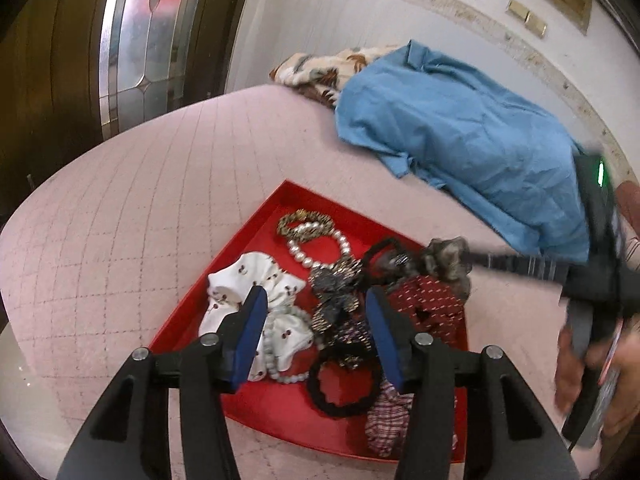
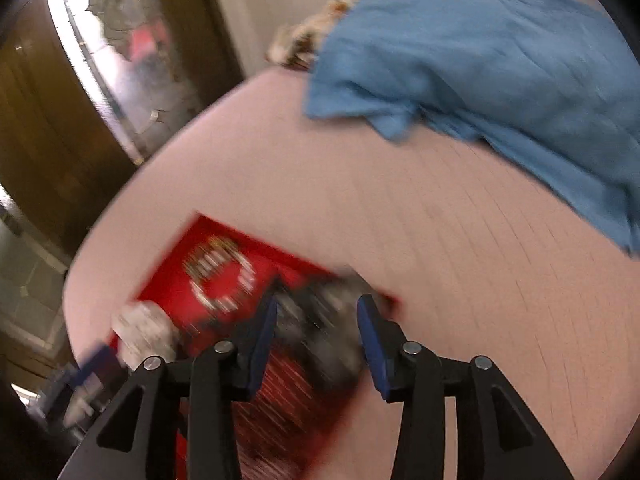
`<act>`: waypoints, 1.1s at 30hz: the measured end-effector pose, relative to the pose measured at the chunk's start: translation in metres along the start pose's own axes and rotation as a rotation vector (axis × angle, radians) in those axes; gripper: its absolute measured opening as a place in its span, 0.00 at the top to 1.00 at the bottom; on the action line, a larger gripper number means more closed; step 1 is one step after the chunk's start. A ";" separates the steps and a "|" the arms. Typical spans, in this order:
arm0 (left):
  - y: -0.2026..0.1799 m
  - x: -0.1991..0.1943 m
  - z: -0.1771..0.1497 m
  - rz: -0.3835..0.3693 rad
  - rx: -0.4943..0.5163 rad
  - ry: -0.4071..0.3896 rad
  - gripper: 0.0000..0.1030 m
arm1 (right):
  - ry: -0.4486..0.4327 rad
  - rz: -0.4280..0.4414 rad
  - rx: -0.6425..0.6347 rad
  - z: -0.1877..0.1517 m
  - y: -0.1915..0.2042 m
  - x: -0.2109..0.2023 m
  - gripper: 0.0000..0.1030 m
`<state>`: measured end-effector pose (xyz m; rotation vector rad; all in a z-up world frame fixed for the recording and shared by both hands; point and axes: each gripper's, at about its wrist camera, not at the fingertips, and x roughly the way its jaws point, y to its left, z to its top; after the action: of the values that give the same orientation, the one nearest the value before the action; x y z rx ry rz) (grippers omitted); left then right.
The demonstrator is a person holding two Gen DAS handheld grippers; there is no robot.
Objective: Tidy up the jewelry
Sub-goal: 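Carry both items into the red tray and open both tools, then lift both open tools away from the tray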
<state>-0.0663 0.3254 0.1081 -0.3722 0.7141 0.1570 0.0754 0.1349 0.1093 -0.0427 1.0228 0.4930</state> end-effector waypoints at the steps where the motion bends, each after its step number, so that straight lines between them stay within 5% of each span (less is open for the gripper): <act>1: -0.002 -0.001 0.000 0.001 -0.001 -0.008 0.51 | 0.016 -0.003 0.014 -0.007 -0.007 0.002 0.56; 7: -0.006 0.000 -0.004 0.034 0.021 -0.007 0.51 | 0.090 0.012 0.047 -0.040 -0.019 0.019 0.64; 11: -0.010 0.001 -0.006 0.047 0.037 -0.004 0.51 | 0.136 -0.022 0.040 -0.045 -0.015 0.035 0.85; 17: -0.019 0.002 -0.008 0.046 0.077 -0.008 0.51 | 0.128 -0.059 0.110 -0.045 -0.032 0.034 0.91; 33: -0.057 0.015 -0.017 0.028 0.161 0.026 0.51 | 0.023 -0.272 0.493 -0.087 -0.197 -0.024 0.97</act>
<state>-0.0505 0.2669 0.1026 -0.2110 0.7528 0.1205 0.0763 -0.0722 0.0447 0.2491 1.1182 -0.0141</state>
